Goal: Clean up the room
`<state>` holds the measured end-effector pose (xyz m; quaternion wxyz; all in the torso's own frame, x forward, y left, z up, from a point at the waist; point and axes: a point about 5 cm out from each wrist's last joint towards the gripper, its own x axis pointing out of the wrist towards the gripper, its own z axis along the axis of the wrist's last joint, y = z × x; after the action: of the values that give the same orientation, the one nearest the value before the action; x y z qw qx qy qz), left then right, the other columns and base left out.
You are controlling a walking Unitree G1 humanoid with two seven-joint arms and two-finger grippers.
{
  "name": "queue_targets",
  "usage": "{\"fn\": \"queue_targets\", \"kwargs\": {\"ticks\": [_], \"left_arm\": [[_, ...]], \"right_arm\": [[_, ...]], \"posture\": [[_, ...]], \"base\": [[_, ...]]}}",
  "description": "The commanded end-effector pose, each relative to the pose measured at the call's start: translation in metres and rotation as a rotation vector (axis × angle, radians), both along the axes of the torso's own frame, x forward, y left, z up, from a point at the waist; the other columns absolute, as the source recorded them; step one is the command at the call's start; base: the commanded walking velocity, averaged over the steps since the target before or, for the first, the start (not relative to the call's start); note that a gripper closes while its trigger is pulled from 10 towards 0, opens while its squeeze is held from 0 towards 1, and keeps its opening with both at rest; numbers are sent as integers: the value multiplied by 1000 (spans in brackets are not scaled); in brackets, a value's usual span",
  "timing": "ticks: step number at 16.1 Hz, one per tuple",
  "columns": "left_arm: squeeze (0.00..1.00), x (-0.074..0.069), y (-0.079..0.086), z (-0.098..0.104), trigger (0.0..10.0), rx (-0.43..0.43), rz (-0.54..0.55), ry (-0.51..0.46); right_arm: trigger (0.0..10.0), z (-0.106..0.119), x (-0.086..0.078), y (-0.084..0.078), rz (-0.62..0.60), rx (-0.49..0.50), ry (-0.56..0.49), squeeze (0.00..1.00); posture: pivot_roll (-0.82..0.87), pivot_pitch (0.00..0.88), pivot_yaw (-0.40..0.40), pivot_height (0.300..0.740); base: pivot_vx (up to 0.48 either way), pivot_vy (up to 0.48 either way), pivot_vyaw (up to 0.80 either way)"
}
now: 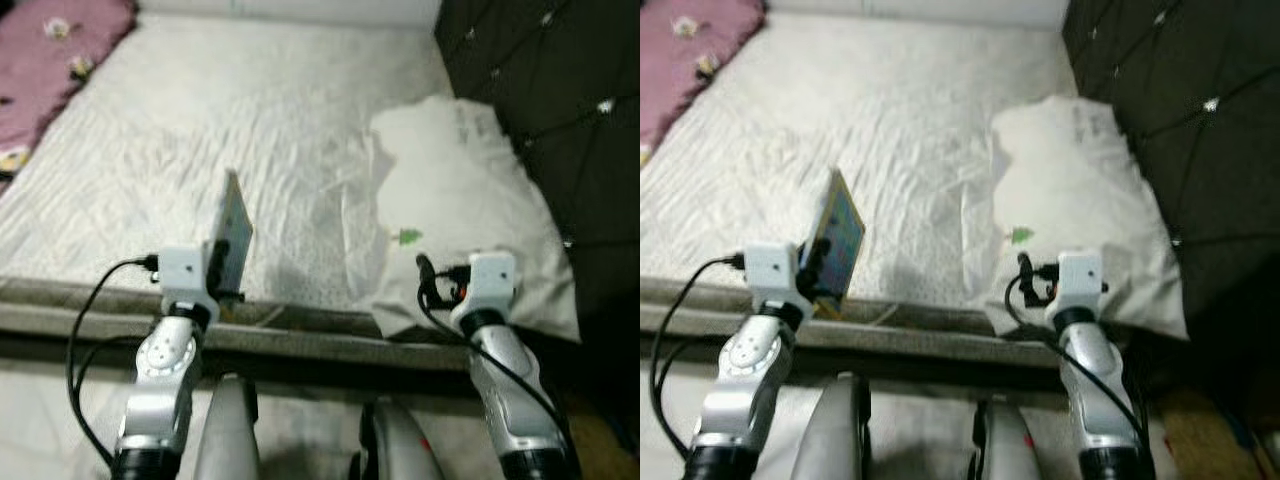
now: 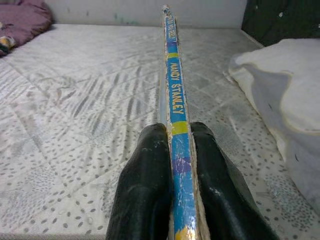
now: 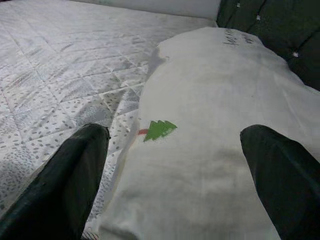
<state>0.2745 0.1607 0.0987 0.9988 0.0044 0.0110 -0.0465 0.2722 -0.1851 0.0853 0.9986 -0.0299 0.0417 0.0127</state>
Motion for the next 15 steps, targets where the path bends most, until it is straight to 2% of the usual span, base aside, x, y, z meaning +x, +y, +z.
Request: {"fn": "queue_targets", "kwargs": {"ticks": [1,14,15], "left_arm": [[0,4,-1,11,10000,-8,-15,-48],[0,6,-4,12,10000,-17,-27,-50],[0,7,-5,11,10000,-18,-28,-43]], "right_arm": [[10000,2,1,-1,-3,-3,-4,0],[10000,2,3,0,5,-11,-3,0],[10000,2,3,0,6,-10,-1,0]], "posture": [[-50,124,-27,646],[-52,120,-32,646],[-52,120,-32,646]], "base": [[266,0,0],[350,0,0],[251,0,-531]]}}
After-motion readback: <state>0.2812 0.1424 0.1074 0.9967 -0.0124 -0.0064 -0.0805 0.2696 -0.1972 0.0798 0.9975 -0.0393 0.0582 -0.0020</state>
